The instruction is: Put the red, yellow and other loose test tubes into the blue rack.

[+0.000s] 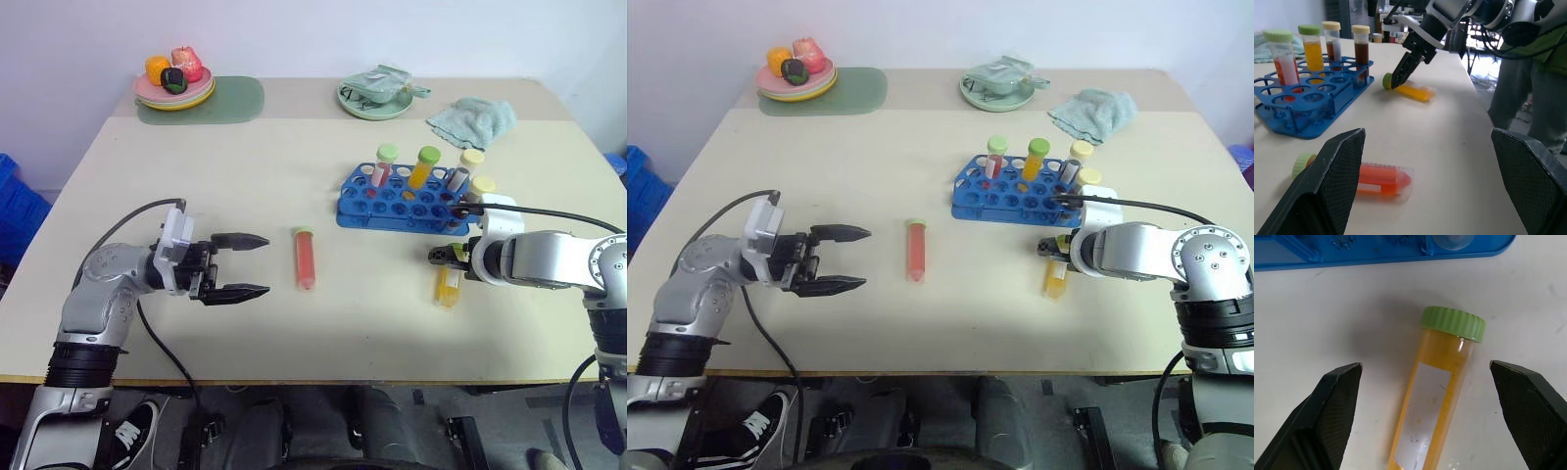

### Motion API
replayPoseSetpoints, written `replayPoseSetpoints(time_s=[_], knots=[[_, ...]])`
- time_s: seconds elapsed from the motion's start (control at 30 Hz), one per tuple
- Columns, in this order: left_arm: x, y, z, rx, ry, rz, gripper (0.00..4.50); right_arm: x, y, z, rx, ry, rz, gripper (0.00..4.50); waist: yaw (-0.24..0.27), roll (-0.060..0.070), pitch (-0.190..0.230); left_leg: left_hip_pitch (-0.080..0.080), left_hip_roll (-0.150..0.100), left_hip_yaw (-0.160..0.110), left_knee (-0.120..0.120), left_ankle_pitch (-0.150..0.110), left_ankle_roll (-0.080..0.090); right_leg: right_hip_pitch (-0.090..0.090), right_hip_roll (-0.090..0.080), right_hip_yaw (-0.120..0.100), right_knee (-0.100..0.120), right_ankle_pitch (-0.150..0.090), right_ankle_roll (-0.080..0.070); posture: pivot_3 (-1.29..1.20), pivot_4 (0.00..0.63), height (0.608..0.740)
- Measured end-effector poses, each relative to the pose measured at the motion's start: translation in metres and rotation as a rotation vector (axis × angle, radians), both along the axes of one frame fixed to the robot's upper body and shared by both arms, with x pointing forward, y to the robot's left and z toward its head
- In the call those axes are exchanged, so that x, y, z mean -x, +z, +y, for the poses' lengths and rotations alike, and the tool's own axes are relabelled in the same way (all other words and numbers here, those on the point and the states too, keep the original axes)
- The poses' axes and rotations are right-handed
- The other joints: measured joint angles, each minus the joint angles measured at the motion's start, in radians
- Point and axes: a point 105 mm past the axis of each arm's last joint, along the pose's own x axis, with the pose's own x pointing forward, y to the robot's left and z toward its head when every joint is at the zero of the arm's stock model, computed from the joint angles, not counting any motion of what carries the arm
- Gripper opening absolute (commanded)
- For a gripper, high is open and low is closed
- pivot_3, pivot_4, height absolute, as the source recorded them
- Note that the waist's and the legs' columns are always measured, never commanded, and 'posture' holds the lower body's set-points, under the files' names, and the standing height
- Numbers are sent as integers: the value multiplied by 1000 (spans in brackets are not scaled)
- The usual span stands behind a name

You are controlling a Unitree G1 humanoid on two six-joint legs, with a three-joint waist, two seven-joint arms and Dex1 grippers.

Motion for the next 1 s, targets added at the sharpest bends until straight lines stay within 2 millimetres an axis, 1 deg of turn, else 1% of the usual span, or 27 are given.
replayPoseSetpoints(time_s=[0.17, 0.6, 0.67, 0.7, 0.77, 1.0], knots=[[2, -2, 0, 1, 0, 7, 4204, 1, -1, -1, 9, -1, 4, 4251, 0, 0, 0, 0, 0, 0, 0, 0, 1, 0, 0, 0, 0, 0, 0, 0, 150, 740], [4, -1, -3, 14, -4, 0, 4204, 2, -7, -4, 29, -12, 38, 4251, 0, 0, 0, 0, 0, 0, 0, -1, 2, 0, 0, 0, 0, 0, 0, 0, 150, 740], [4, 0, -3, 17, 0, -3, 4204, 2, -8, -4, 33, -14, 42, 3746, 1, 0, 0, 0, 0, 0, 0, -1, 2, 0, 0, 0, -1, 0, 0, 0, 150, 740], [4, 1, -3, 21, 2, -4, 4204, 3, -8, -4, 35, -13, 44, 3386, 0, 0, 0, 0, 0, 0, 0, -1, 2, 0, 0, 0, -1, 0, 0, 0, 150, 740], [4, 1, -3, 23, 4, -6, 4204, 3, -9, -4, 38, -10, 48, 2502, 0, 0, 0, 0, 0, 0, 0, -1, 2, 0, 0, 0, -1, 0, 0, 0, 150, 740], [4, -1, -3, 24, 7, 1, 4204, 4, -10, -3, 44, 0, 54, 2502, 1, 0, 0, 0, 0, 0, 0, -1, 2, 0, 0, 0, -2, 0, 0, 0, 150, 740]])
